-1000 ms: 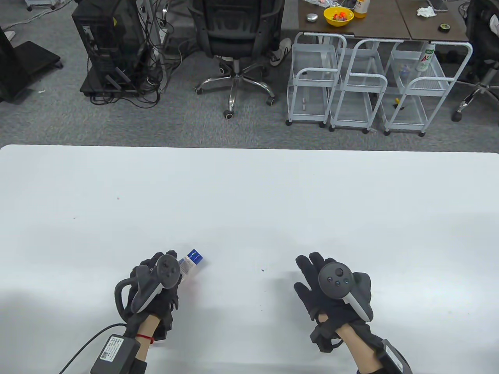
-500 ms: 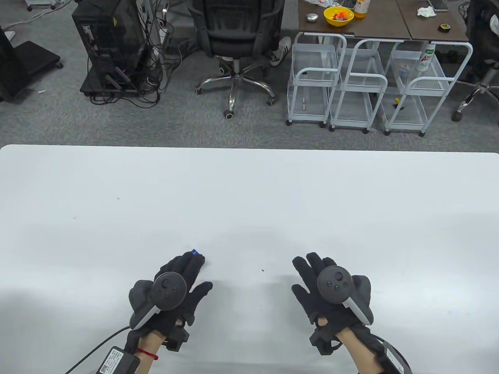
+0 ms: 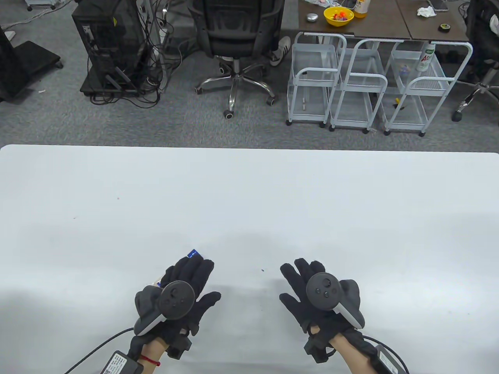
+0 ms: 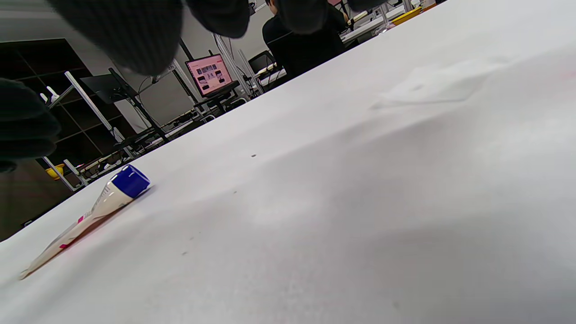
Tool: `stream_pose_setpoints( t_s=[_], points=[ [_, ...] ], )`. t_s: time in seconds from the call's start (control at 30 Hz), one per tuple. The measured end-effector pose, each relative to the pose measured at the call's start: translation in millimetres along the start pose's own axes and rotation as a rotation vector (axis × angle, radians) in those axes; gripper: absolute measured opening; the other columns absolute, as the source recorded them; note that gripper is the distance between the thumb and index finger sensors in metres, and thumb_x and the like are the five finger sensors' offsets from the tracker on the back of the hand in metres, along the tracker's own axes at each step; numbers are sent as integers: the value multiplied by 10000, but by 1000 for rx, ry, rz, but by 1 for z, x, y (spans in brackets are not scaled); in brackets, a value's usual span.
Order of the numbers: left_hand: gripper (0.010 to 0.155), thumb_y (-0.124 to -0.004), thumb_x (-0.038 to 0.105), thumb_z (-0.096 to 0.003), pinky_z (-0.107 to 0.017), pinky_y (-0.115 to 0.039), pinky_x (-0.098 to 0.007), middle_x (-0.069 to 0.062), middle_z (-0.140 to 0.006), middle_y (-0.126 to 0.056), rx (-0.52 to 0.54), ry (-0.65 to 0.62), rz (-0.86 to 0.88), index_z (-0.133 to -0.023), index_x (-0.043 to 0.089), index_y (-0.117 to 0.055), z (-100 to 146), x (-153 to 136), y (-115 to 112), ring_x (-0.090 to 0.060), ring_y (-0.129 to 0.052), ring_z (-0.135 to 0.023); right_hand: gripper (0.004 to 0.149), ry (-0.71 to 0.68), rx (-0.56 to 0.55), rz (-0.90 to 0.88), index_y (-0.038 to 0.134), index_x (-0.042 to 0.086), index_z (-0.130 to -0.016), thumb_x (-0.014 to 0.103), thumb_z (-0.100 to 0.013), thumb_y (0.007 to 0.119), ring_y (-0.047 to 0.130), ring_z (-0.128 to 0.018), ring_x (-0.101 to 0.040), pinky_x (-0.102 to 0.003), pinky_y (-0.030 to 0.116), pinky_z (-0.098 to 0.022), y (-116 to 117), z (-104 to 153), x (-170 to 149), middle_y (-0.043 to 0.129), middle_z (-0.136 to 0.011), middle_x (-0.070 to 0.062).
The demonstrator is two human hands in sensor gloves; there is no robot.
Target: Squeeze hand cream onto cotton pad
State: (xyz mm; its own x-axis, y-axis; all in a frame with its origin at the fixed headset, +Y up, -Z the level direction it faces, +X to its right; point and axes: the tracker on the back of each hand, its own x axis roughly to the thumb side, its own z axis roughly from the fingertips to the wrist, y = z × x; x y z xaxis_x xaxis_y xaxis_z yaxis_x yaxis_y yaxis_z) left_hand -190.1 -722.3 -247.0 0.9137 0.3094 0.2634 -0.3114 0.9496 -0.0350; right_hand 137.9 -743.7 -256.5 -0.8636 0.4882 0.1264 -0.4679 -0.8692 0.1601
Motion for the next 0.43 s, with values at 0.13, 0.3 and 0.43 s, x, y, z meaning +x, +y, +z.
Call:
stream_pose_setpoints(
  t_s=[0.13,0.3,0.43],
  points=[
    [756,-628,664,-392,-750,-473,-582,-16,-1203,-507,-18,9,-27,-1074,374,-478,-1,2,-4,-381,-578,-1084,708,4,19,12,527,371,-1075,519,-428,772,346,-1082,-527,-706,365,-709,4,-2,-1,434,-1152,-94],
    [753,-628,660,-392,-750,-471,-581,-19,-1203,-506,-26,14,-29,-1072,372,-483,-2,2,-5,-383,-577,-1083,707,11,36,20,529,366,-1075,515,-429,775,354,-1080,-529,-706,366,-708,7,-4,-2,438,-1150,-95],
    [754,-630,657,-392,-748,-474,-583,-25,-1201,-507,-31,22,-30,-1073,368,-481,-3,1,-5,-384,-582,-1081,705,15,42,22,534,363,-1075,512,-429,776,361,-1079,-530,-705,367,-708,7,-4,-3,441,-1149,-95]
  ],
)
